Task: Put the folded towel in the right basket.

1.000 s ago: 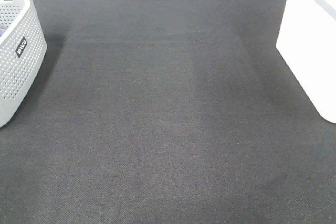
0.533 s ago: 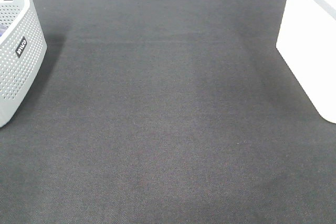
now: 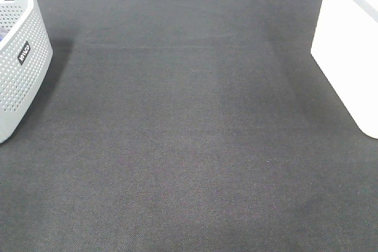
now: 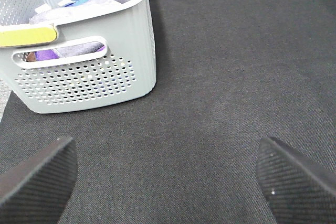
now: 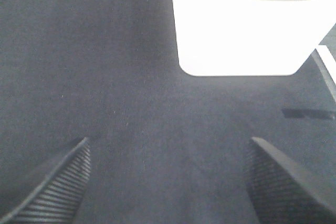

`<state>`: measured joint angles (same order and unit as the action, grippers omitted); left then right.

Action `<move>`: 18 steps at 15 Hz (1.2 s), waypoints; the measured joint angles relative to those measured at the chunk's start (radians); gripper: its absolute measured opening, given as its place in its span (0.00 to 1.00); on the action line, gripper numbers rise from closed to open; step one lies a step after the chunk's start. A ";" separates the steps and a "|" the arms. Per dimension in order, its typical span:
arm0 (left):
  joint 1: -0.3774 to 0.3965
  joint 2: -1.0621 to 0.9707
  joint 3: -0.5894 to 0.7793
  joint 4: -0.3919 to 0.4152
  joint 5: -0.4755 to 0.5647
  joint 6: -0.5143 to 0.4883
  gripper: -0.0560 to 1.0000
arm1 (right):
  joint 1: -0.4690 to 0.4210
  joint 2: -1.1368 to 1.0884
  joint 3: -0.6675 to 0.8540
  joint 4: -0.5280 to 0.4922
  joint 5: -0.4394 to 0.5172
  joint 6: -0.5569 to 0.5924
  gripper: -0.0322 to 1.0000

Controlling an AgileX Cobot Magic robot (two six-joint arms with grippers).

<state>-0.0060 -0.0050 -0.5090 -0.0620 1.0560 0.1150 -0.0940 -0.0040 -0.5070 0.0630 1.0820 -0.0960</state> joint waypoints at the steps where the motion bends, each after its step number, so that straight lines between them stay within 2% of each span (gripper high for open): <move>1: 0.000 0.000 0.000 0.000 0.000 0.000 0.88 | 0.000 0.000 0.000 -0.003 -0.008 0.008 0.77; 4: 0.000 0.000 0.000 0.000 0.000 0.000 0.88 | 0.000 0.000 0.001 -0.045 -0.008 0.044 0.77; 7: 0.000 0.000 0.000 0.000 0.000 0.000 0.88 | 0.000 0.000 0.001 -0.046 -0.008 0.056 0.77; 11: 0.000 0.000 0.000 0.000 0.000 0.000 0.88 | 0.057 0.000 0.001 -0.053 -0.008 0.062 0.77; 18: 0.000 0.000 0.000 0.000 0.000 0.000 0.88 | 0.058 0.000 0.001 -0.053 -0.008 0.062 0.77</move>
<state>-0.0060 -0.0050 -0.5090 -0.0620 1.0560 0.1150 -0.0360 -0.0040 -0.5060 0.0100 1.0740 -0.0340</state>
